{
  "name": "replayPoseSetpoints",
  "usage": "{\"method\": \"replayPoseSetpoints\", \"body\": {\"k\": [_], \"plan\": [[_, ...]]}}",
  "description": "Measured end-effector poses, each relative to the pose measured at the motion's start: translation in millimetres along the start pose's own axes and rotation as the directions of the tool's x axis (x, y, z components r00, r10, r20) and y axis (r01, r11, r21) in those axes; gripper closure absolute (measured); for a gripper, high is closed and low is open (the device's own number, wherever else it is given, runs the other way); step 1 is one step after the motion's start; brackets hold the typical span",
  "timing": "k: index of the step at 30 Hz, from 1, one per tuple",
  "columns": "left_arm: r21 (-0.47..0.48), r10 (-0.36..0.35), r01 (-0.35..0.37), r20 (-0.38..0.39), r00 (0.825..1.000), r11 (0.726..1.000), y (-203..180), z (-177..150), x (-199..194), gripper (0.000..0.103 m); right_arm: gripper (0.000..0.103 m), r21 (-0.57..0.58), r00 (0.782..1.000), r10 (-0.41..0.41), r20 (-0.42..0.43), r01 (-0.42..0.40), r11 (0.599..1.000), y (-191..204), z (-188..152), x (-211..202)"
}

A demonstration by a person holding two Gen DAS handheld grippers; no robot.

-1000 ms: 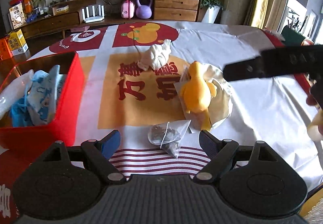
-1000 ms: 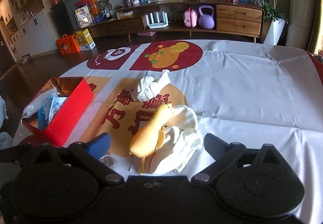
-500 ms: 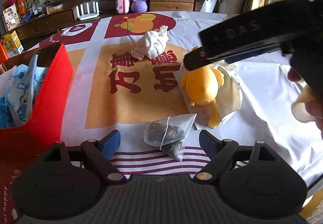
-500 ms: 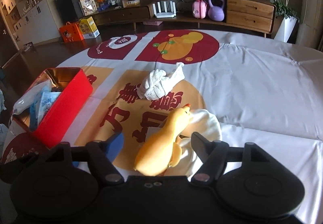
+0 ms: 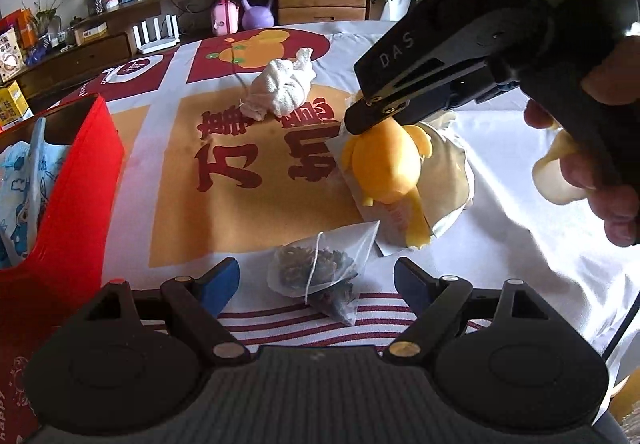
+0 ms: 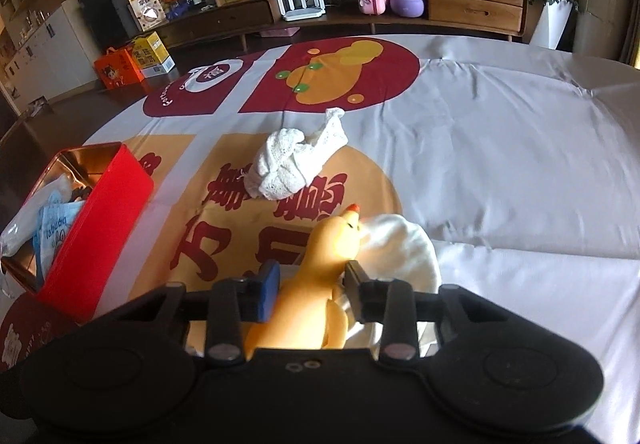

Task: Organize soft objects
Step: 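Grasp the clear bag with the left gripper while the right gripper grasps the yellow rubber chicken, then lift the clear bag and yellow chicken and carry both over the tin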

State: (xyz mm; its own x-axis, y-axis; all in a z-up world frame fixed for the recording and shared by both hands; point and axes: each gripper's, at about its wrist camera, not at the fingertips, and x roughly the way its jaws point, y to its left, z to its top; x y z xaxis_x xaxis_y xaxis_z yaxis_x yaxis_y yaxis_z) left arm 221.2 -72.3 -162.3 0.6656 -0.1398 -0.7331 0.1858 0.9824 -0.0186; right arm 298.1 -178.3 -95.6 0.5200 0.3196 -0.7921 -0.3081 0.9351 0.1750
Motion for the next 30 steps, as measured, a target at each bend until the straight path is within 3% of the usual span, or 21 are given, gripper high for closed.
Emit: {"method": "replayPoseSetpoints", "body": {"k": [9,11,17,22,30], "plan": [[0.008,-0.004,0.004,0.003,1.0,1.0,1,0,-2,0.05,0.079,-0.019,1.0,-0.015,0.006,0.015,1.0,4,-1,-3],[0.004,-0.011,0.011,0.002,1.0,1.0,2,0,-3,0.063,0.081,-0.021,1.0,-0.02,0.01,0.02,1.0,5,-2,-5],[-0.006,-0.029,0.029,-0.01,1.0,1.0,5,2,-5,0.082,0.085,-0.012,1.0,-0.008,0.021,0.008,1.0,5,-6,-13],[-0.013,-0.032,0.032,-0.018,0.999,0.999,7,3,-10,0.088,0.087,-0.007,0.999,0.011,0.034,-0.01,1.0,8,-11,-28],[-0.053,-0.021,0.02,-0.017,1.0,0.998,17,2,-21,0.088,0.087,0.003,0.997,0.052,0.053,-0.052,0.999,12,-21,-54]]}}
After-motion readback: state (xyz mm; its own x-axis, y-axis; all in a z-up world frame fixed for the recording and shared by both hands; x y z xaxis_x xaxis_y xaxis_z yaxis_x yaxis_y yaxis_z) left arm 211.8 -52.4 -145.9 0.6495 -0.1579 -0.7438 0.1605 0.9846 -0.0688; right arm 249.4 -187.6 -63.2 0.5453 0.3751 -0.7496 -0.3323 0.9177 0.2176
